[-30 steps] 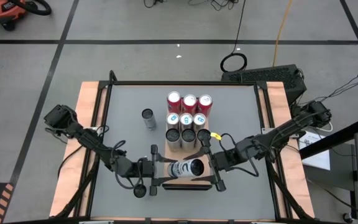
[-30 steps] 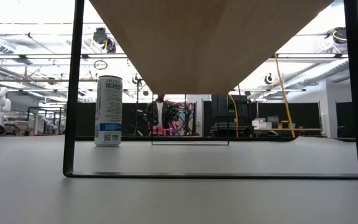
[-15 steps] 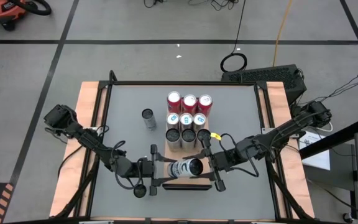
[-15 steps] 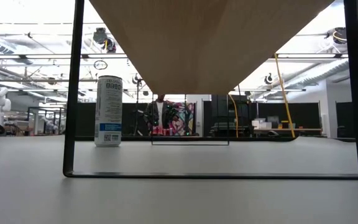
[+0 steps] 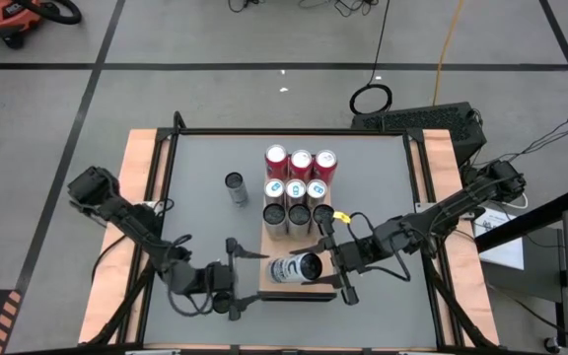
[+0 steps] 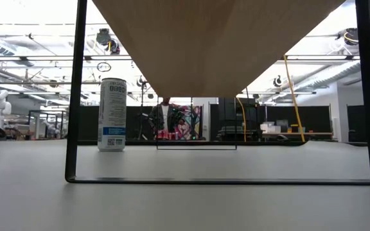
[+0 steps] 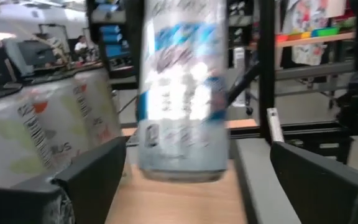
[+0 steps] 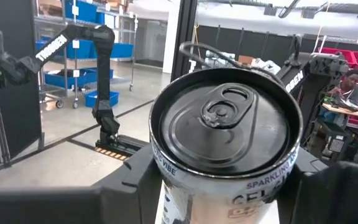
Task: Place canned beverage on shelf
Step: Put the top right white soda can on the shelf aligned with the other white soda can
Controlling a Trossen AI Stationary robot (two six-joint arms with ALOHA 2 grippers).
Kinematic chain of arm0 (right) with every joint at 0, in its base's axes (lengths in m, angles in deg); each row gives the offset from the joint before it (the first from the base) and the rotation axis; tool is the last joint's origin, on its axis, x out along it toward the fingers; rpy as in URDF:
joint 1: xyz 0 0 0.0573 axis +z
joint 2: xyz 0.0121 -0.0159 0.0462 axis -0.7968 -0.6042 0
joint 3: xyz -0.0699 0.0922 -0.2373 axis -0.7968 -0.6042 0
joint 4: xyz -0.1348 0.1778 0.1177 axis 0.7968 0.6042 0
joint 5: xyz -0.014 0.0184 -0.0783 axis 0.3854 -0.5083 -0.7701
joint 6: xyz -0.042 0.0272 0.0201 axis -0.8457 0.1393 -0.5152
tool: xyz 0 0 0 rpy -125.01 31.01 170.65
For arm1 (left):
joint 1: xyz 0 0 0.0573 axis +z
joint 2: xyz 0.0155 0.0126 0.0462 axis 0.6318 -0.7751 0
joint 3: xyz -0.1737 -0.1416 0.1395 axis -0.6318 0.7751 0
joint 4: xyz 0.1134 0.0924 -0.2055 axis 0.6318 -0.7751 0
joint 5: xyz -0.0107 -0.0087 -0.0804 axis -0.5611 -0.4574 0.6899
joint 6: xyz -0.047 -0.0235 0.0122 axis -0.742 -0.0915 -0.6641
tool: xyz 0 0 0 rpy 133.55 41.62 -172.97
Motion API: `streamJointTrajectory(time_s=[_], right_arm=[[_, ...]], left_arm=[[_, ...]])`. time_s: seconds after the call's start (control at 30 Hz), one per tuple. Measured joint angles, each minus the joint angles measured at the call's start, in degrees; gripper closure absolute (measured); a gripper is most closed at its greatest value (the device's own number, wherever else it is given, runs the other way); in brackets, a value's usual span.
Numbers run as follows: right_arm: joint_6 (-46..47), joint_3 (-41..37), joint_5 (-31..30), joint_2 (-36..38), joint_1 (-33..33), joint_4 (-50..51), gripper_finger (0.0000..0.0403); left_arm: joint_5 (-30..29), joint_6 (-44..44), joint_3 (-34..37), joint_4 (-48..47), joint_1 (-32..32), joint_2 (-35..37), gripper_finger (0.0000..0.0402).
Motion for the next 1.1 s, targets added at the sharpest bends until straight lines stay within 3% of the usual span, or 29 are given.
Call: streamJointTrajectory(time_s=[0.13, 0.43, 0.8, 1.1], right_arm=[[0.33, 0.98, 0.03, 0.00, -0.48, 2.46, 0.0232], [6.35, 11.03, -0.05, -0.80, -2.35, 17.63, 0.0232], [8.24, 25.41, 0.16, -10.66, -5.20, 35.69, 0.0232], [11.09, 27.39, 4.48, -12.94, -6.18, 38.16, 0.0232]], left_arm=[[-1.00, 1.80, 0.00, 0.04, -2.42, 1.52, 0.0006], [-4.35, 6.11, 0.00, -2.05, -4.07, 6.57, 0.0006], [-6.97, 6.03, 0.04, -4.46, -3.92, 8.39, 0.0006], [-7.08, 4.59, 0.04, -5.42, -4.03, 8.39, 0.0006]])
